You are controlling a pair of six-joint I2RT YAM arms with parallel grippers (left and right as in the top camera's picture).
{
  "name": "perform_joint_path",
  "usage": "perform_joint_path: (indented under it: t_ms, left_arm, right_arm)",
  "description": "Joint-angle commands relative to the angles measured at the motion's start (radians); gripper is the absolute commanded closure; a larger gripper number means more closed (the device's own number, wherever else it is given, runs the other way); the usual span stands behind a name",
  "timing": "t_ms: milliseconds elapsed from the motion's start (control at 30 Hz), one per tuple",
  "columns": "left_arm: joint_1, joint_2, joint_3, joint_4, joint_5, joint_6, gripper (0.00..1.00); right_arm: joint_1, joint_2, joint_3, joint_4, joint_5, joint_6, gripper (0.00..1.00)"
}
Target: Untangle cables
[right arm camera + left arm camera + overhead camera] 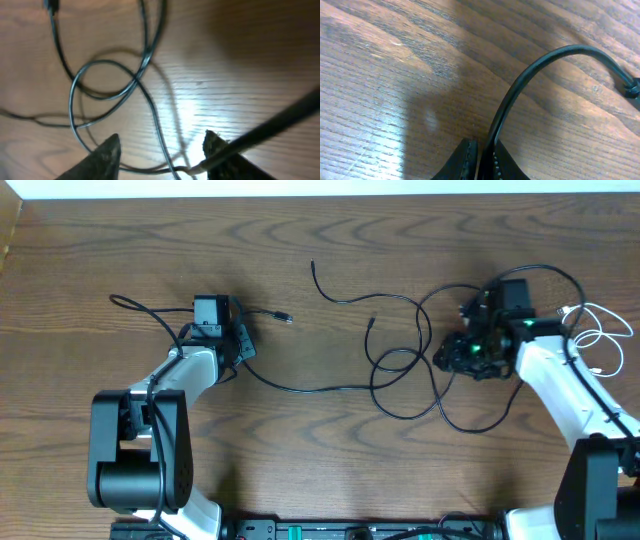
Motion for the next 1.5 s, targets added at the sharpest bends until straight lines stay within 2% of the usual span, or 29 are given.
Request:
perform_joint_path:
  t_ms: [0,33,67,100,133,967,1067,1167,1333,1467]
  left_arm:
    - [0.004,0.013,-0.004,-0.023,0.015,-0.003,0.87]
    - [0.004,0.013,-0.004,-0.023,0.015,-0.003,0.87]
    - [0.004,0.013,-0.004,-0.023,0.015,-0.003,0.87]
    - [0.004,0.013,-0.004,-0.023,0.015,-0.003,0.87]
    - [0.004,0.013,-0.004,-0.022,0.015,-0.003,0.87]
    - [0.004,0.013,-0.004,-0.018,0.015,-0.003,0.87]
    - [0.004,0.013,-0.004,-0.018,0.015,-0.003,0.87]
    - [0.004,0.013,-0.004,-0.018,0.015,-0.003,0.87]
    - [0.004,0.013,-0.004,-0.018,0.015,-0.003,0.87]
    - [0.004,0.013,-0.004,-0.014,0.016,-0.003,0.87]
  right_arm:
    - [0.056,-0.011,-0.001,0.011,0.016,0.041,0.64]
    - [0.067,-0.011,-0.001,0.013,0.022,0.041,0.68]
    - [0.076,-0.011,-0.002,0.016,0.026,0.041,0.79]
    - [0.084,-0.011,-0.001,0.019,0.026,0.041,0.95]
    - [0.089,-0.011,-0.001,0.019,0.025,0.042,0.99]
    - [0.188,0.014,-0.018,0.019,0.023,0.044,0.99]
    - [0.186,0.014,-0.018,0.003,0.117,0.045,0.99]
    - [0.177,0.014,-0.018,-0.055,0.293,0.106,0.99]
    - [0.113,0.014,-0.017,-0.234,0.744,0.419,0.99]
    - [-0.002,0.013,0.059,-0.351,0.762,0.423,0.99]
